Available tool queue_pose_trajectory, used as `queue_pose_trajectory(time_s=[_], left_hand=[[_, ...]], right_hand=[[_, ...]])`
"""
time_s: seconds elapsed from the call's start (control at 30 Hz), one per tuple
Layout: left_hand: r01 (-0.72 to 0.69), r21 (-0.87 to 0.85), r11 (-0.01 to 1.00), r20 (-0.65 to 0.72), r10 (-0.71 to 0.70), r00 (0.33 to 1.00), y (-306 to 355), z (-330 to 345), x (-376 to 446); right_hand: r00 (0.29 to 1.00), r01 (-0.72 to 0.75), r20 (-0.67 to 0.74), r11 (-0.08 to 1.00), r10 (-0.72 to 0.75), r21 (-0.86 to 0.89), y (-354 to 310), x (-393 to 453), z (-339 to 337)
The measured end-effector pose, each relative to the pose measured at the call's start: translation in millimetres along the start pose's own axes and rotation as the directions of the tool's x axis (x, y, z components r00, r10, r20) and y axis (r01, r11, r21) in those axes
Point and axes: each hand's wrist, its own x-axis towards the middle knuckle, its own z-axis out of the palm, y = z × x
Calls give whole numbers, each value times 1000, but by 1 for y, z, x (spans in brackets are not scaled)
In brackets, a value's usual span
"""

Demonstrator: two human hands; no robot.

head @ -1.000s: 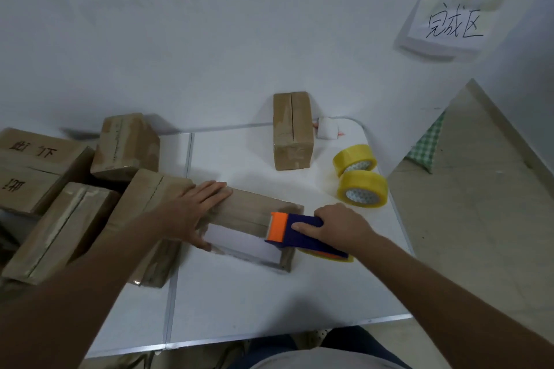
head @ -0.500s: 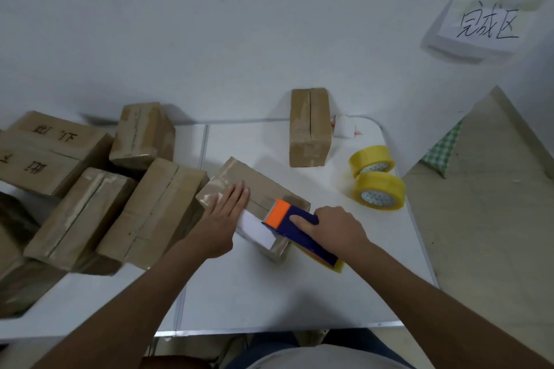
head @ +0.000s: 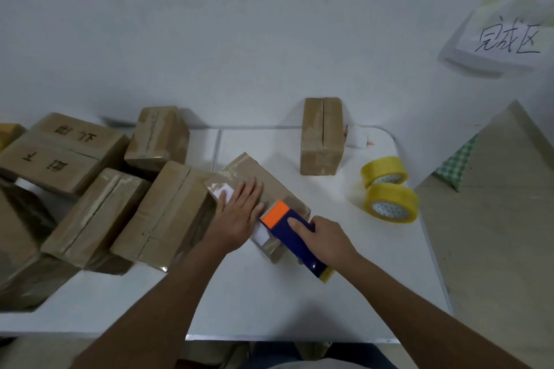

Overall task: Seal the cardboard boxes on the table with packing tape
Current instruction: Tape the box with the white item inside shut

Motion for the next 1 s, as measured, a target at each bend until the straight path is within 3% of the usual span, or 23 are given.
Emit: queue_pose_trajectory(time_s=[0.1, 0.33, 0.5, 0.8, 0.87, 1.0], left_hand=[[6, 28, 1000, -25, -5, 1000, -1, 4, 0], [27, 33, 999, -27, -26, 999, 3, 1, -1], [49, 43, 998, -47, -47, 998, 7, 0, -1], [93, 164, 982, -88, -80, 993, 19, -3, -5], [91, 121, 988, -113, -78, 991, 32, 1, -9], [75, 13, 997, -17, -75, 997, 56, 21, -18]], right_hand=[[999, -8, 37, 997, 5, 78, -4, -3, -4], [999, -22, 28, 999, 21, 47, 7, -4, -8], [997, -67, 18, 991, 69, -112, 50, -10, -20], [995, -84, 55, 993, 79, 88, 73, -7, -3], [995, -85, 52, 990, 79, 116, 75, -6, -1], [997, -72, 45, 989, 67, 126, 77, -8, 4]])
